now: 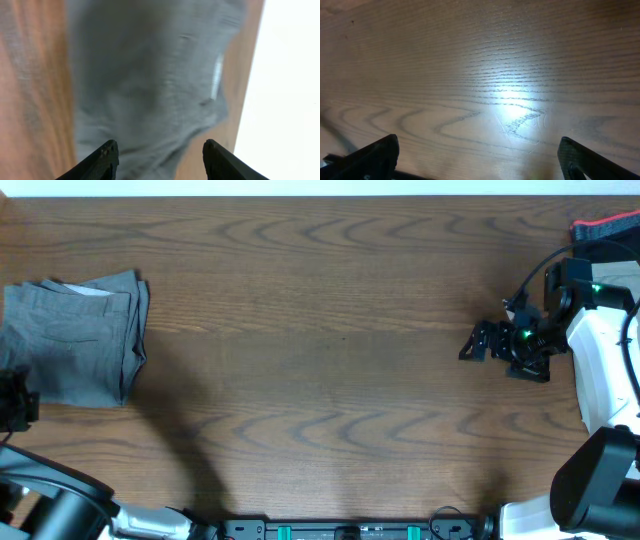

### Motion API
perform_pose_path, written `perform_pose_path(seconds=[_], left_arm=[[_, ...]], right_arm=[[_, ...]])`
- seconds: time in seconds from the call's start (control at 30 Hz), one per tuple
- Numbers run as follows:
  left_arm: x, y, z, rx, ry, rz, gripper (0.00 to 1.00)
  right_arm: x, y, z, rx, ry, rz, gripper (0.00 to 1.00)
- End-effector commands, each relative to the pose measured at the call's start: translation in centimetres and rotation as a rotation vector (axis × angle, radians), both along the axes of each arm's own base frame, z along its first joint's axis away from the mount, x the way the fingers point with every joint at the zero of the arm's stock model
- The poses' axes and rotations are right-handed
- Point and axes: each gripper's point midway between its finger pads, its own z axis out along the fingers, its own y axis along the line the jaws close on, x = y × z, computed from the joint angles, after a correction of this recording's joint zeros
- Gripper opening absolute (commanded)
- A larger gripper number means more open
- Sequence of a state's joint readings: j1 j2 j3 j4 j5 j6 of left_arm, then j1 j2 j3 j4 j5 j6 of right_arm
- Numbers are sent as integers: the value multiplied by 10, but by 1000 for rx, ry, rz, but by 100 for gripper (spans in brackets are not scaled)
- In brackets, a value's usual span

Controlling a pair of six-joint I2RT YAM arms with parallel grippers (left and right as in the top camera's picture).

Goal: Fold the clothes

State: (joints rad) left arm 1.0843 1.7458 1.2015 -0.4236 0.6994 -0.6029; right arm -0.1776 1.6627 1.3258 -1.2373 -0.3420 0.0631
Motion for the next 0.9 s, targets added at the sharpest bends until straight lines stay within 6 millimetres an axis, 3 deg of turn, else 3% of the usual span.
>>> perform_pose_path(seconds=[0.0, 0.07, 0.2, 0.33, 0.5, 0.67, 0.77, 0.87], left_arm=[[8, -12, 49, 89, -106, -67, 61], [11, -20, 74, 139, -149, -90, 67], [29, -58, 137, 263, -286, -206, 97], [54, -119, 196, 402, -422, -374, 100], [77, -206, 244, 502, -554, -577, 98], [88, -299, 258, 507, -652, -830, 98], [90, -345, 250, 511, -642, -937, 98], [83, -378, 234, 547, -561, -1023, 98]], right_arm=[[3, -1, 8, 0, -36, 11, 99], [2, -1, 8, 0, -35, 10, 99], [7, 6, 11, 42, -59, 11, 99], [17, 15, 17, 105, -108, 15, 99], [19, 18, 18, 121, -115, 16, 99], [19, 18, 18, 121, -116, 16, 99], [21, 17, 20, 119, -125, 16, 99], [23, 16, 28, 112, -143, 16, 99]])
